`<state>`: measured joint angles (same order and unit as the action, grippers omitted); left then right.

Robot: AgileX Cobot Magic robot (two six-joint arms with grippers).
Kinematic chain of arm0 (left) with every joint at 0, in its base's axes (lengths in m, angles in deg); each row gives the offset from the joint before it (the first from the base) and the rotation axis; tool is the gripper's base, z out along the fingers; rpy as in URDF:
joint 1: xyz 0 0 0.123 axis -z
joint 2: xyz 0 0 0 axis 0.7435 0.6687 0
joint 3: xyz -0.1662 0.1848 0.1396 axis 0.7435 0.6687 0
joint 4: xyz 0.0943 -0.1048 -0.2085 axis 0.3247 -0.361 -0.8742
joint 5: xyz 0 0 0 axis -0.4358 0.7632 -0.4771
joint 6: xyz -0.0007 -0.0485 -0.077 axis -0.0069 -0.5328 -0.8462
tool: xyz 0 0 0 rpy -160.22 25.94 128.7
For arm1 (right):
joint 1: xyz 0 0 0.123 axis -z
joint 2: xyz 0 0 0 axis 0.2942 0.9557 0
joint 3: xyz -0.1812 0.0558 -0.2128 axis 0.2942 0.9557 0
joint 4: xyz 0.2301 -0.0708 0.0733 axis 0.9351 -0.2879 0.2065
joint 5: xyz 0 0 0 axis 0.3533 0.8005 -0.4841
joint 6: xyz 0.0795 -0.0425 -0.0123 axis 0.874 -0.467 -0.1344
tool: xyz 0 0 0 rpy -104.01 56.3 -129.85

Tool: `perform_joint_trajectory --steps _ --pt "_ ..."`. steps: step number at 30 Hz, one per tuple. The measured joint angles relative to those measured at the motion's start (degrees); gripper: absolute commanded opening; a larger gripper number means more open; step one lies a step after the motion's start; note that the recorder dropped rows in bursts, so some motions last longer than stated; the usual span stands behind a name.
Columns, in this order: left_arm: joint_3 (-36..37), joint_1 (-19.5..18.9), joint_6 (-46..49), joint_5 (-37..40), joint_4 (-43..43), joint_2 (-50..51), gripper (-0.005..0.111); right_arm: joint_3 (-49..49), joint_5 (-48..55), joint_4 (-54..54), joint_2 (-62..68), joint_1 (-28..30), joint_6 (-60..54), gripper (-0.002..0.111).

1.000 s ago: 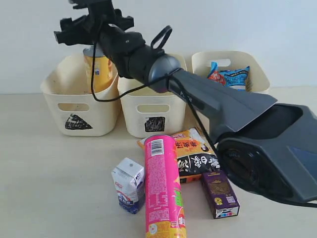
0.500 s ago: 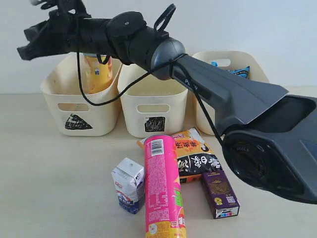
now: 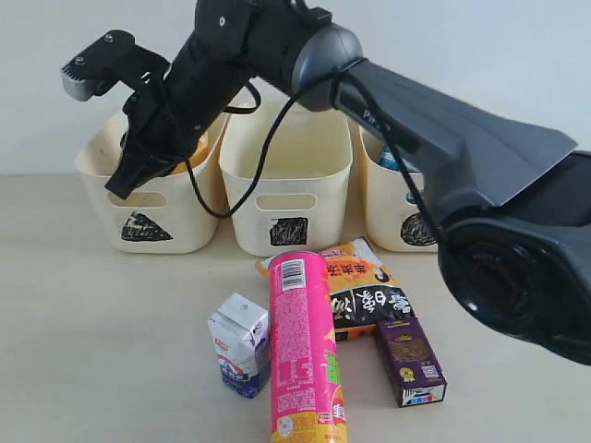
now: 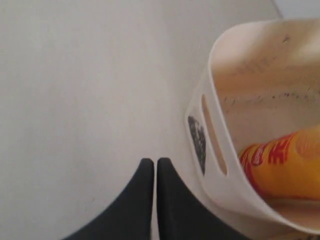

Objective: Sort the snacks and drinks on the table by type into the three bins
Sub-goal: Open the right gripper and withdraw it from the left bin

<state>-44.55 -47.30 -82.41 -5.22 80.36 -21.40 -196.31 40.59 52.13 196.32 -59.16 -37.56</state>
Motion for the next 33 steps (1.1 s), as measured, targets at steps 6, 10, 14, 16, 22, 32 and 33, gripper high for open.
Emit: perform_joint_trajectory --steps 6,10,14,16,22,32,33 --pt "0.0 0.0 0.0 0.0 0.0 0.0 0.004 0.0 6.1 -5.4 -4.3 0.0 5.3 0.000" --pt "0.0 0.0 0.0 0.0 0.0 0.0 0.004 0.0 6.5 -10.9 -5.3 0.1 10.4 0.000" --pt "0.0 0.0 0.0 0.0 0.0 0.0 0.004 3.8 6.5 -12.5 -8.2 0.2 12.3 0.000" --pt "0.0 0.0 0.0 0.0 0.0 0.0 0.004 7.9 6.6 -13.0 -10.9 0.2 12.3 0.000" --pt "0.0 0.0 0.0 0.0 0.0 0.0 0.004 22.8 6.7 -14.6 -20.6 0.2 10.0 0.000" --pt "0.0 0.0 0.0 0.0 0.0 0.0 0.004 43.9 6.8 -7.2 -34.7 8.6 3.2 0.000" --pt "0.0 0.0 0.0 0.0 0.0 0.0 0.004 45.5 6.8 -5.8 -35.7 10.0 2.5 0.000"
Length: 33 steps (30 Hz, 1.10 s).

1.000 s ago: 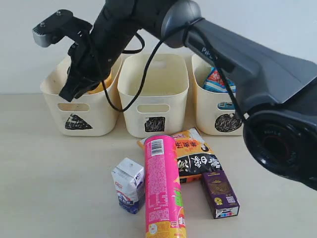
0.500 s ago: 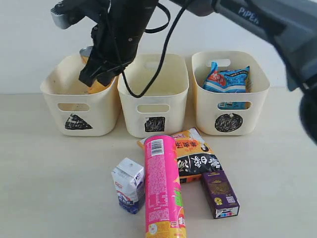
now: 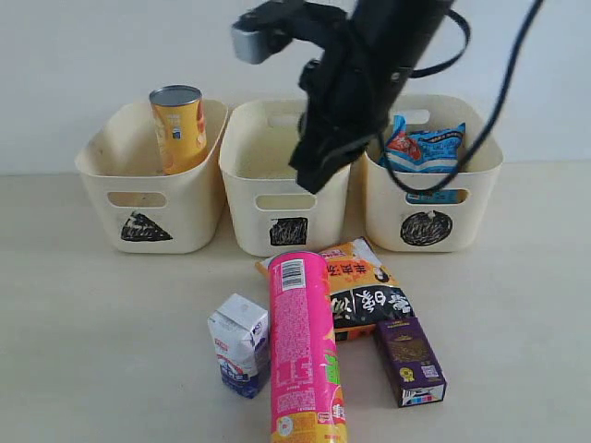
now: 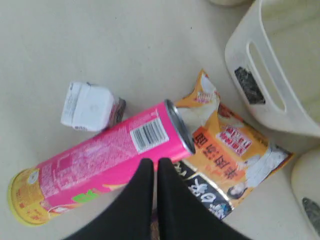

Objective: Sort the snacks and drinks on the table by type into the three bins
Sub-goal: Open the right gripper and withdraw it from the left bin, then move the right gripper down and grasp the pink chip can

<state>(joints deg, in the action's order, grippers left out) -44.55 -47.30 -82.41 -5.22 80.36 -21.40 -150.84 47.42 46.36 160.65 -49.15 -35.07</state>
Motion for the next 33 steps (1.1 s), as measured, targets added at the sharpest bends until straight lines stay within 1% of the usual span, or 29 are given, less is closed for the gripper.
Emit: perform_joint_trajectory --steps 4,8,11,13,17,23,24,26,28,31,33 --pt "0.0 0.0 0.0 0.0 0.0 0.0 0.004 6.6 0.1 5.1 -2.5 6.8 -1.7 0.000" --pt "0.0 0.0 0.0 0.0 0.0 0.0 0.004 10.3 0.0 6.5 -2.9 11.5 -1.1 0.000" --pt "0.0 0.0 0.0 0.0 0.0 0.0 0.004 13.4 0.0 6.7 -2.9 13.9 -0.7 0.001" --pt "0.0 0.0 0.0 0.0 0.0 0.0 0.004 15.6 0.0 6.7 -2.9 15.1 0.7 0.006" --pt "0.0 0.0 0.0 0.0 0.0 0.0 0.004 19.6 0.0 6.7 -2.9 15.6 2.9 0.022" --pt "0.0 0.0 0.0 0.0 0.0 0.0 0.004 25.1 -0.5 6.7 -2.9 15.6 6.1 0.058" --pt "0.0 0.0 0.0 0.0 0.0 0.0 0.004 25.8 -1.2 6.7 -2.9 15.6 6.4 0.068" --pt "0.0 0.0 0.0 0.0 0.0 0.0 0.004 27.4 -2.5 6.7 -2.9 15.6 6.9 0.073" --pt "0.0 0.0 0.0 0.0 0.0 0.0 0.004 28.5 -3.0 6.9 -2.9 15.6 7.3 0.073" --pt "0.0 0.0 0.0 0.0 0.0 0.0 0.004 30.2 -6.7 6.9 -2.9 15.5 10.4 0.073" --pt "0.0 0.0 0.0 0.0 0.0 0.0 0.004 30.9 -9.5 2.4 -2.9 13.7 14.2 0.073"
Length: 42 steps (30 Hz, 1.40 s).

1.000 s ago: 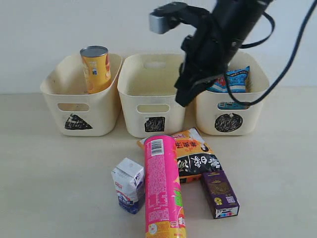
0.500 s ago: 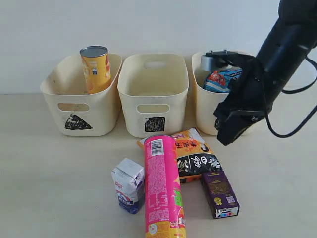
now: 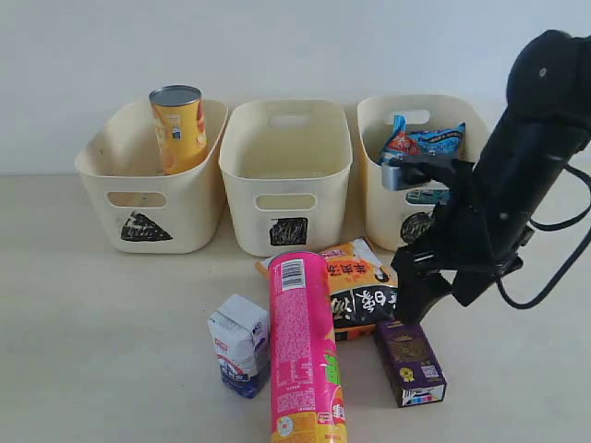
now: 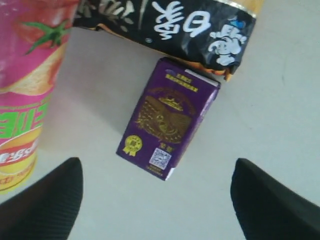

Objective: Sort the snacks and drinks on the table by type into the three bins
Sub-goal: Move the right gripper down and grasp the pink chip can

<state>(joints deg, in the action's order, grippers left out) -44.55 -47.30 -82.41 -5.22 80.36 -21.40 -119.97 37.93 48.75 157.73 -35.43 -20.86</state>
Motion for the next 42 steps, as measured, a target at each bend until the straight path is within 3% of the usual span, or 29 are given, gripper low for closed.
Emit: perform_joint_trajectory --steps 4,7,15,28,33,42 --pt "0.0 0.0 0.0 0.0 0.0 0.0 0.004 0.1 -3.3 -12.5 0.0 -7.8 13.0 0.073" --pt "0.0 0.0 0.0 0.0 0.0 0.0 0.004 0.1 -3.6 -12.0 0.0 -13.6 15.7 0.073" --pt "0.0 0.0 0.0 0.0 0.0 0.0 0.004 0.1 -8.6 -6.2 0.0 -20.5 17.4 0.073" --pt "0.0 0.0 0.0 0.0 0.0 0.0 0.004 0.1 -11.9 -6.7 0.2 -24.1 28.2 0.073" --pt "0.0 0.0 0.0 0.0 0.0 0.0 0.004 0.1 -11.6 -12.5 1.9 -27.9 39.3 0.073" --pt "0.0 0.0 0.0 0.0 0.0 0.0 0.004 0.1 -13.1 -13.7 6.0 -28.0 47.4 0.073"
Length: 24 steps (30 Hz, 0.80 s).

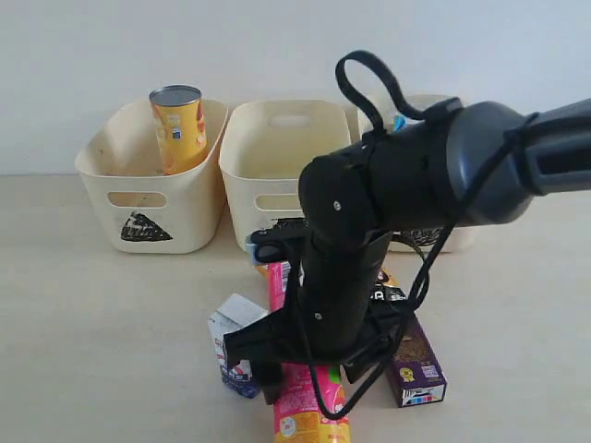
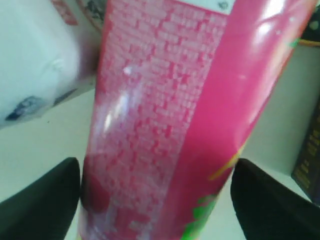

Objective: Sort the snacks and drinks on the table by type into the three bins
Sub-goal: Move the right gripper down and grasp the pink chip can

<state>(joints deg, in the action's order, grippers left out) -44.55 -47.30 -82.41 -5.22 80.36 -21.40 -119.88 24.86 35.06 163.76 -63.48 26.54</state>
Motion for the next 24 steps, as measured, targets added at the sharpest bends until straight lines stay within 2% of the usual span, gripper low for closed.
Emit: perform_joint_trajectory --steps 4,6,7,11,13,14,24 --pt "0.0 0.0 0.0 0.0 0.0 0.0 0.004 0.0 -2.0 0.0 3.1 0.0 0.5 0.073" --pt "0.0 0.0 0.0 0.0 0.0 0.0 0.004 0.0 -2.4 0.0 3.8 0.0 0.6 0.068" --pt "0.0 0.0 0.0 0.0 0.0 0.0 0.004 0.0 -2.4 -0.1 3.9 0.0 0.7 0.056" --pt "0.0 0.0 0.0 0.0 0.0 0.0 0.004 0.0 -2.5 -0.3 4.0 0.0 0.9 0.024" --pt "0.0 0.0 0.0 0.0 0.0 0.0 0.004 0.0 -2.5 -0.3 4.0 0.0 0.9 0.005" --pt "0.0 0.0 0.0 0.0 0.0 0.0 0.004 0.0 -2.5 -0.3 4.0 0.0 0.9 0.000" --pt "0.0 0.0 0.0 0.0 0.0 0.0 0.004 0.0 -1.7 -0.5 1.5 0.0 -0.3 0.000"
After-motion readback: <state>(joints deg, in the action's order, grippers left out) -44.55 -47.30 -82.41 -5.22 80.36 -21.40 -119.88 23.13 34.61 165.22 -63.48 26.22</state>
